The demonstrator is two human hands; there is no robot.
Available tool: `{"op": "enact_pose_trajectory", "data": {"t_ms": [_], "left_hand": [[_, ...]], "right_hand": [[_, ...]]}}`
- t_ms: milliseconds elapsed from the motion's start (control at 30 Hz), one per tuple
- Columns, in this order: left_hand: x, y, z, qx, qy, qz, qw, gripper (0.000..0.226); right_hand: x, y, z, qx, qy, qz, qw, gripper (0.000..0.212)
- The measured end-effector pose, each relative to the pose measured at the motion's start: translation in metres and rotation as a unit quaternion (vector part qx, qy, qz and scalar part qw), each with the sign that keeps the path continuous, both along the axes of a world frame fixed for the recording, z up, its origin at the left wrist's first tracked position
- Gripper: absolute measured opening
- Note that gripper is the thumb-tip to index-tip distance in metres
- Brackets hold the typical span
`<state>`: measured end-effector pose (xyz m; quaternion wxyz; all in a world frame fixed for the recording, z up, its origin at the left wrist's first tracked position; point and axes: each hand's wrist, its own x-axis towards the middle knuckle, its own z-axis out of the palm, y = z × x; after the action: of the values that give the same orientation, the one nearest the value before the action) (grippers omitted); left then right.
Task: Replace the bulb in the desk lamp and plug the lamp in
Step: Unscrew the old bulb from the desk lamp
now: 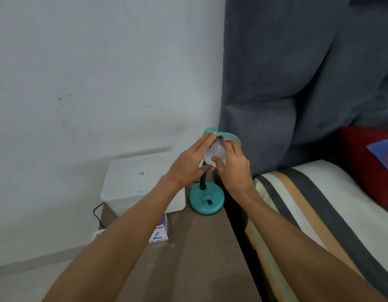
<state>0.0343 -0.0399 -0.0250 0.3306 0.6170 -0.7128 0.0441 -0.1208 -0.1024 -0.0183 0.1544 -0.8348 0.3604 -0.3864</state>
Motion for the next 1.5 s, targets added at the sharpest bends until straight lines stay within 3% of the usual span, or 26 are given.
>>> {"op": "enact_pose_trajectory", "data": {"t_ms": [167,300,367,500,700,867,1033,1200,1400,1500], "left_hand": [[0.001,0.0,0.002,0.002,0.004,-0.007,1.0,0.095],[-0.001,-0.001,0.001,0.004,-0.003,-0.011,1.0,0.092],[-0.001,0.0,0.001,0.005,0.001,-0.014,1.0,0.092],[0.001,0.002,0.002,0.01,0.007,-0.007,1.0,0.094],[-0.001,0.003,0.001,0.008,0.0,-0.013,1.0,0.095],[0.0,0.006,0.002,0.012,0.015,-0.001,1.0,0.095],[-0.002,0.006,0.001,0.013,0.015,-0.005,1.0,0.093],[-0.004,0.007,0.002,0.012,0.018,-0.001,1.0,0.092],[-0.003,0.005,0.0,0.019,0.011,0.0,1.0,0.095],[-0.004,0.006,0.001,0.019,0.016,0.005,1.0,0.093]], "right_hand": [[-0.003,-0.001,-0.007,-0.06,0.001,0.02,0.998,0.065],[-0.002,-0.001,-0.01,0.048,-0.067,-0.009,0.997,0.067],[0.0,-0.001,-0.007,0.058,-0.055,-0.012,0.997,0.063],[0.0,-0.001,-0.006,-0.037,0.027,0.011,0.999,0.071],[-0.002,-0.003,-0.009,0.04,-0.033,-0.004,0.999,0.063],[0.0,0.0,-0.005,-0.045,0.028,0.018,0.998,0.069],[0.002,0.002,-0.007,0.046,-0.044,-0.008,0.998,0.061],[0.003,0.005,-0.001,-0.027,0.024,0.013,0.999,0.068],[0.002,0.004,-0.003,0.069,-0.025,-0.015,0.997,0.064],[0.002,0.005,0.0,0.011,0.035,-0.008,0.999,0.065]]}}
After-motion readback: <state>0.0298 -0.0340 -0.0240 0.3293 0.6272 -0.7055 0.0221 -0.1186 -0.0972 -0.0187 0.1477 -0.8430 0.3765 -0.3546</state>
